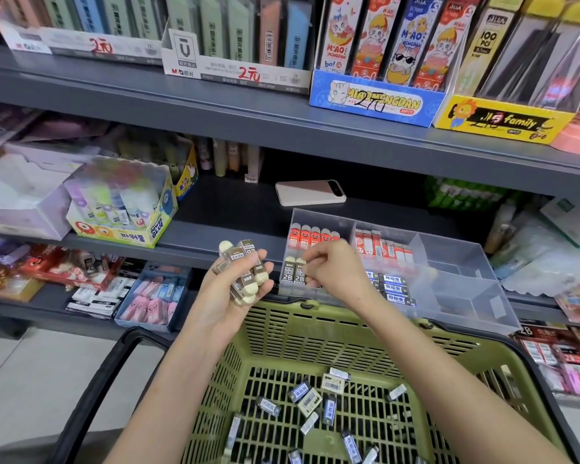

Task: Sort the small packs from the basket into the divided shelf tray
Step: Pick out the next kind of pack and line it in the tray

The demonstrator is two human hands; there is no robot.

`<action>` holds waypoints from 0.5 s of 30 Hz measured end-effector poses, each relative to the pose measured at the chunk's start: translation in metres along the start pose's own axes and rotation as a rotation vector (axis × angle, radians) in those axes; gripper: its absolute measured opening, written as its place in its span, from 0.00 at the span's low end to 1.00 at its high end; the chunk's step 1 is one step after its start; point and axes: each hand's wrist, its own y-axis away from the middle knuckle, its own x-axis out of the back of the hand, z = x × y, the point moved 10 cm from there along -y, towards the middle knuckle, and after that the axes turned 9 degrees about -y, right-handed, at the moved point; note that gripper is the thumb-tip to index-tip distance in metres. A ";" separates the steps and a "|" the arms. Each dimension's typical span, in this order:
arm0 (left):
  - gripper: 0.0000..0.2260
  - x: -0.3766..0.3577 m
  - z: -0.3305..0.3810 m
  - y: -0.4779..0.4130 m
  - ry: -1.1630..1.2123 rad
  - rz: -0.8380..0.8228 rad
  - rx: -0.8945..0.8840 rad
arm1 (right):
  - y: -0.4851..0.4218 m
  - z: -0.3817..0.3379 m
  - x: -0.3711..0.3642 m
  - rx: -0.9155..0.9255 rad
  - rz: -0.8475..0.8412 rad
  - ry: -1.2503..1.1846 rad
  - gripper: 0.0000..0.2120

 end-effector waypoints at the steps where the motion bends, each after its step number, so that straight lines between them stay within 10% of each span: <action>1: 0.08 0.000 0.000 0.000 0.001 -0.002 -0.001 | 0.001 -0.001 0.000 0.007 -0.001 0.005 0.06; 7: 0.12 -0.005 0.000 0.001 -0.064 -0.063 -0.006 | 0.016 -0.036 0.014 0.203 0.118 0.089 0.06; 15: 0.06 -0.023 -0.008 0.005 -0.149 -0.263 0.018 | 0.039 -0.067 -0.017 0.193 -0.260 -0.350 0.03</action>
